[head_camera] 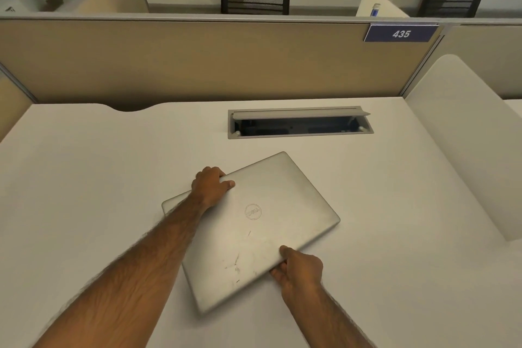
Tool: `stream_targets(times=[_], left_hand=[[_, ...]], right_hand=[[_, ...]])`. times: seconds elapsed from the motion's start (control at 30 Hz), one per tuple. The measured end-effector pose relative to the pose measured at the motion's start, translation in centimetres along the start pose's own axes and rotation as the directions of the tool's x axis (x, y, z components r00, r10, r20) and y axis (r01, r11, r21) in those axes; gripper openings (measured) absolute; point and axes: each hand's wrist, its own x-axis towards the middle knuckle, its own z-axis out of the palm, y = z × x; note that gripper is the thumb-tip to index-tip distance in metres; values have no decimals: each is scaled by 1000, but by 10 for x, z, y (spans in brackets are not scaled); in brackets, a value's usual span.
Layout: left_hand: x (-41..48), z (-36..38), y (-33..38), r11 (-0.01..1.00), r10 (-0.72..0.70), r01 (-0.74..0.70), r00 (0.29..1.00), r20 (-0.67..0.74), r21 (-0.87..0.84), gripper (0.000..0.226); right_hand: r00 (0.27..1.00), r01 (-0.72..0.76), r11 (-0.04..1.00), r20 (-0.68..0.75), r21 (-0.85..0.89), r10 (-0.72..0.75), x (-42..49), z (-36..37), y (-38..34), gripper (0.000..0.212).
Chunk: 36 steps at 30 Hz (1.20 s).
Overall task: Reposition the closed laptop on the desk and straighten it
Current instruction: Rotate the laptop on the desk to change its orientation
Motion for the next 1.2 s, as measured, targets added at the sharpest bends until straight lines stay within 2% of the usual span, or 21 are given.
stream_targets(times=[0.23, 0.47, 0.57, 0.7, 0.9, 1.2], left_hand=[[-13, -18, -18, 993, -61, 55, 997, -56, -107, 42], [-39, -21, -34, 958, -180, 148, 977, -114, -245, 44], [-51, -12, -42, 935, -233, 189, 966, -117, -300, 46], [-66, 5, -46, 893, -300, 236, 947, -118, -382, 47], [-80, 29, -50, 841, -370, 271, 920, -131, -468, 45], [-90, 39, -46, 818, -409, 306, 905, -118, -487, 44]], right_hand=[[995, 99, 990, 19, -99, -98, 2, 6, -15, 14], [984, 174, 962, 77, -209, -161, 12, 11, -48, 7], [976, 217, 934, 81, -285, -202, 18, 12, -62, 6], [966, 258, 898, 122, -357, -228, 27, 12, -77, 19], [952, 305, 819, 168, -486, -256, 44, 15, -92, 17], [942, 335, 732, 193, -593, -275, 63, 23, -101, 21]])
